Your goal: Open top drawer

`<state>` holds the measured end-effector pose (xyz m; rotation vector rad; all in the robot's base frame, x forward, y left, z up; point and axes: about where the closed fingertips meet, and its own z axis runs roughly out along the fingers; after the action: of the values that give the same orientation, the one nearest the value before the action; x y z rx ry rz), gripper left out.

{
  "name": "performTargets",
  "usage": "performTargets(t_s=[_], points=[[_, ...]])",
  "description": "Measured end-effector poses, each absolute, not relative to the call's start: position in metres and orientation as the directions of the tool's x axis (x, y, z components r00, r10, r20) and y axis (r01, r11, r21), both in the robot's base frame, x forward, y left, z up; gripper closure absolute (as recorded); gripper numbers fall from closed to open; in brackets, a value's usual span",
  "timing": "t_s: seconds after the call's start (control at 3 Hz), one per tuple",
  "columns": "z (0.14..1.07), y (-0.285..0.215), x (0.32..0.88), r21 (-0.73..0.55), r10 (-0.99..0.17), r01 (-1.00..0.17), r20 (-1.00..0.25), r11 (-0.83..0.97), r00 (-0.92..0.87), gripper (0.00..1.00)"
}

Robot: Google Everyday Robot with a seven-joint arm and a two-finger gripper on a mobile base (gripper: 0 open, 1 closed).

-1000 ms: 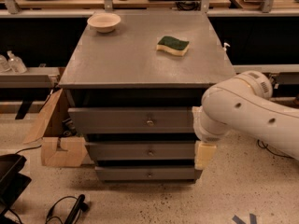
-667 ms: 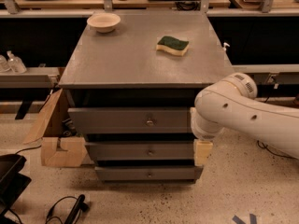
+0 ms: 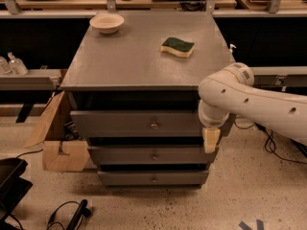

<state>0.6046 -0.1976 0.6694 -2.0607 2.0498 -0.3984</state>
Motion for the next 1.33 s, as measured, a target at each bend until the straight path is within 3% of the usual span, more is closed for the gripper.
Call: performTargets(t_s=[0.67,1.33], points=[[0.663,-0.197,0.606,-0.312,-1.000,-0.950,0.012,0.005,-0.009,0.03],[0.630,-0.187,0.598,-0.230,-0.998,-0.973,-0.054,0.038,-0.027,0.49]])
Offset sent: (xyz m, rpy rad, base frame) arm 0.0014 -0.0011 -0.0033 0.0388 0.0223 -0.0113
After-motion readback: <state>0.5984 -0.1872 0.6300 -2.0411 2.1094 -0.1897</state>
